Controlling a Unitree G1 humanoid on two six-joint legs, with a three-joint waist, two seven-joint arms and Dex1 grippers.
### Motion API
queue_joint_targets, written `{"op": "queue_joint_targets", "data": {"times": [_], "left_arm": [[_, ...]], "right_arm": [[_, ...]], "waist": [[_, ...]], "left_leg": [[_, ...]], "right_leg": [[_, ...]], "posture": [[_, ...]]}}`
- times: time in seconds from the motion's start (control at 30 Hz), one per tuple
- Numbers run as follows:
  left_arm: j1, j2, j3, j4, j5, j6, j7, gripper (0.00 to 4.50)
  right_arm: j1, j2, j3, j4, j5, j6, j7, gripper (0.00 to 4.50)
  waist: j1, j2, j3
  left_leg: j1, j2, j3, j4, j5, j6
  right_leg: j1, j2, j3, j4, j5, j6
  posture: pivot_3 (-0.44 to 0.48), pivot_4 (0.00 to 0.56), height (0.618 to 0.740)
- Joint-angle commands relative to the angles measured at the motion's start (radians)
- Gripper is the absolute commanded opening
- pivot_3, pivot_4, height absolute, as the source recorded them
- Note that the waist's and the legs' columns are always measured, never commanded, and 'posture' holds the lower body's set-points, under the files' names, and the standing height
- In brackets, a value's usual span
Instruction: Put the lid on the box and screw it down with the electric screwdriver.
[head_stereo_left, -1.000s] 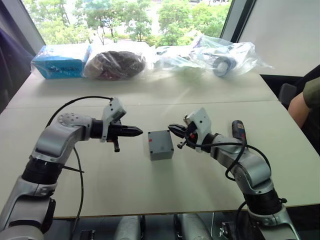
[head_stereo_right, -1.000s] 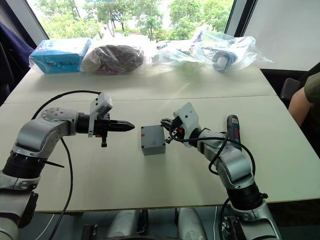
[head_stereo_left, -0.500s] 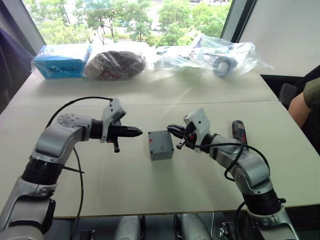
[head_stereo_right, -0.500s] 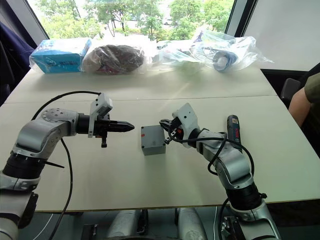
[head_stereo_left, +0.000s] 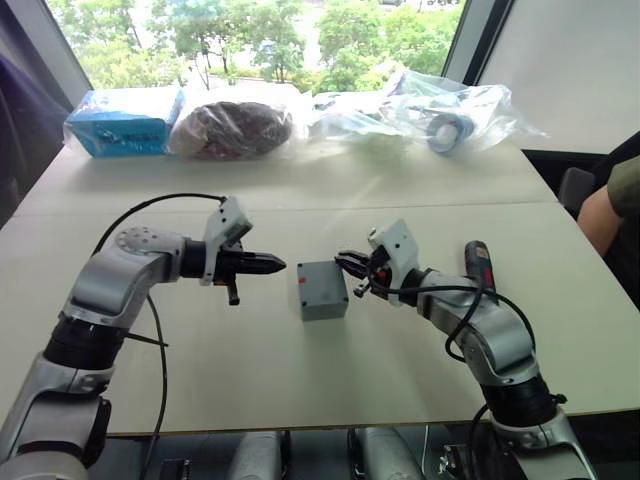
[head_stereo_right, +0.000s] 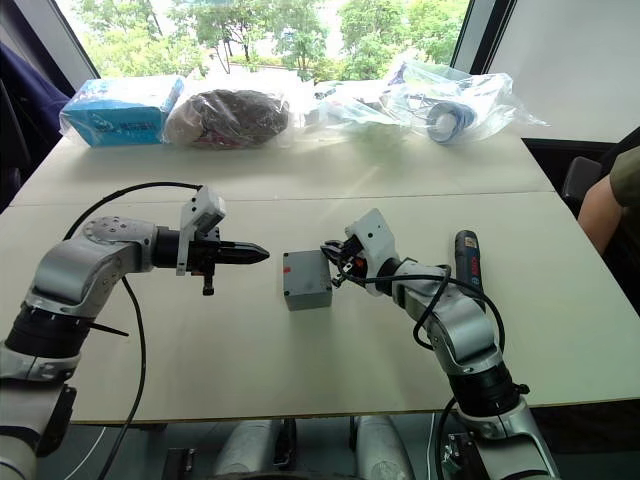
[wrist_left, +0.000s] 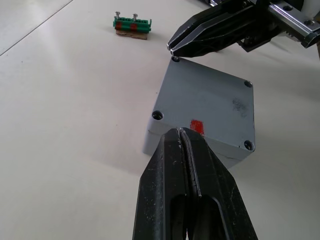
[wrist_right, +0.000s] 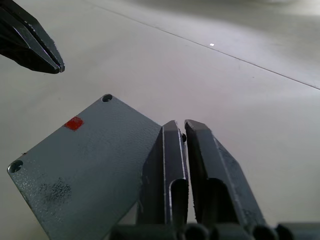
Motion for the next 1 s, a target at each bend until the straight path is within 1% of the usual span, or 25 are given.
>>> {"op": "queue_joint_targets", "data": {"times": [0.03,0.07,0.13,0.2,0.27,0.33,0.37,0.4,0.43,0.47,0.53,0.57,0.63,0.67,0.73,0.83,0.9,1.0], "left_arm": [[-0.017,-0.002,0.025,-0.022,-0.02,0.007,0.0,0.0],[-0.018,-0.004,0.026,-0.022,-0.022,0.007,0.0,0.0],[-0.021,-0.009,0.029,-0.025,-0.03,0.011,-0.001,0.0],[-0.025,-0.014,0.032,-0.03,-0.037,0.016,-0.002,0.0],[-0.032,-0.016,0.027,-0.039,-0.044,0.015,-0.01,0.0],[-0.038,-0.015,0.016,-0.051,-0.045,0.009,-0.021,0.0],[-0.043,-0.011,0.007,-0.066,-0.048,0.006,-0.037,0.0],[-0.049,-0.002,-0.007,-0.094,-0.056,0.004,-0.069,0.0],[-0.053,0.004,-0.016,-0.114,-0.062,0.003,-0.092,0.0],[-0.056,0.008,-0.022,-0.126,-0.065,0.003,-0.106,0.0],[-0.074,0.007,-0.04,-0.133,-0.058,-0.014,-0.133,0.0],[-0.082,0.005,-0.049,-0.134,-0.053,-0.021,-0.141,0.0],[-0.101,0.013,-0.091,-0.135,-0.021,-0.074,-0.194,0.0],[-0.109,0.022,-0.111,-0.132,-0.007,-0.106,-0.229,0.0],[-0.122,0.03,-0.134,-0.122,0.011,-0.15,-0.272,0.0],[-0.152,0.012,-0.148,-0.084,0.034,-0.206,-0.299,0.0],[-0.165,-0.003,-0.152,-0.07,0.043,-0.224,-0.302,0.0],[-0.171,-0.023,-0.156,-0.05,0.063,-0.248,-0.291,0.0]], "right_arm": [[-0.028,-0.001,-0.018,-0.03,0.004,-0.005,0.004,1.98],[-0.033,-0.002,-0.024,-0.038,0.007,0.001,0.0,2.42],[-0.043,-0.006,-0.048,-0.074,0.027,0.033,-0.008,3.13],[-0.046,-0.013,-0.073,-0.107,0.049,0.066,-0.009,3.13],[-0.049,-0.023,-0.129,-0.153,0.092,0.133,-0.021,3.13],[-0.065,-0.013,-0.211,-0.175,0.132,0.242,-0.076,3.13],[-0.086,-0.013,-0.281,-0.185,0.151,0.333,-0.116,3.13],[-0.116,-0.043,-0.374,-0.197,0.152,0.461,-0.15,3.13],[-0.139,-0.065,-0.437,-0.206,0.155,0.557,-0.174,3.68],[-0.158,-0.078,-0.478,-0.214,0.158,0.626,-0.191,3.85],[-0.18,-0.175,-0.527,-0.231,0.166,0.797,-0.174,4.48],[-0.18,-0.219,-0.539,-0.235,0.177,0.85,-0.166,4.48],[-0.099,-0.411,-0.549,-0.227,0.261,0.885,-0.123,4.48],[-0.059,-0.486,-0.568,-0.203,0.322,0.885,-0.117,4.48],[-0.018,-0.582,-0.588,-0.15,0.411,0.885,-0.139,4.48],[0.021,-0.68,-0.582,-0.035,0.54,0.885,-0.19,4.48],[0.03,-0.724,-0.563,0.014,0.621,0.885,-0.226,4.48],[0.014,-0.728,-0.523,0.109,0.777,0.885,-0.3,4.48]], "waist": [[0.0,0.0,0.0],[0.0,0.0,0.0],[0.0,0.0,0.0],[0.0,0.0,0.0],[0.001,0.0,0.0],[0.002,0.0,0.0],[0.001,0.0,0.0],[0.002,0.0,0.0],[0.005,0.0,0.0],[0.005,0.0,0.0],[0.005,0.0,0.0],[0.005,0.0,0.0],[0.004,0.0,0.0],[0.008,0.0,0.0],[0.0,0.0,0.0],[-0.008,0.0,0.0],[-0.007,0.0,0.0],[-0.005,0.0,0.0]], "left_leg": [[0.0,0.0,0.0,0.0,0.0,0.0],[0.0,0.0,0.0,0.0,0.0,0.0],[0.0,0.0,0.0,0.0,0.0,0.0],[0.0,0.0,0.0,0.0,0.0,0.0],[0.0,0.0,0.0,0.0,0.0,0.0],[0.0,0.0,0.0,0.0,0.0,0.0],[0.0,0.0,0.0,0.0,0.0,0.0],[0.0,0.0,0.0,0.0,0.0,0.0],[0.0,0.0,0.0,0.0,0.0,0.0],[-0.001,-0.001,0.0,0.0,0.0,0.0],[-0.001,-0.001,0.0,0.0,0.0,0.0],[-0.001,-0.001,0.0,-0.001,0.0,0.0],[-0.001,-0.001,0.0,-0.001,0.0,0.0],[-0.001,-0.001,0.0,-0.002,0.0,0.0],[-0.001,-0.001,0.0,-0.003,0.0,0.0],[0.001,-0.001,0.002,-0.003,0.0,0.0],[0.002,0.0,0.002,-0.002,0.0,0.0],[0.001,0.002,0.002,-0.003,0.0,0.0]], "right_leg": [[0.0,0.0,0.0,0.0,0.0,0.0],[0.0,0.0,0.0,0.0,0.0,0.0],[0.0,0.0,0.0,0.0,0.0,0.0],[0.0,0.0,0.0,0.0,0.0,0.0],[0.0,0.0,0.0,0.0,0.0,0.0],[0.0,0.0,0.0,0.0,0.0,0.0],[0.0,0.0,0.0,0.0,0.0,0.0],[0.0,-0.001,0.0,0.0,0.0,0.0],[0.0,-0.001,0.0,0.0,0.0,0.0],[0.0,-0.001,0.0,0.0,0.0,0.0],[0.0,-0.002,0.0,0.0,0.0,0.0],[0.0,-0.002,0.001,-0.001,0.0,0.0],[0.0,-0.002,0.001,-0.001,0.0,0.0],[0.0,-0.002,0.001,-0.001,0.0,0.0],[0.0,-0.002,0.001,-0.003,0.0,0.0],[0.001,0.0,0.003,-0.003,0.0,0.0],[0.002,0.001,0.004,-0.003,0.0,0.0],[0.001,0.003,0.004,-0.003,0.0,0.0]], "posture": [[0.0,0.15,0.74],[0.0,0.15,0.74],[0.0,0.15,0.74],[0.0,0.15,0.74],[0.0,0.15,0.74],[0.0,0.15,0.74],[0.0,0.15,0.74],[0.0,0.15,0.74],[0.0,0.15,0.74],[0.0,0.15,0.74],[0.0,0.15,0.74],[0.0,0.15,0.74],[0.0,0.15,0.74],[0.0,0.15,0.74],[0.0,0.15,0.74],[0.0,0.15,0.74],[0.0,0.15,0.74],[0.0,0.15,0.74]]}}
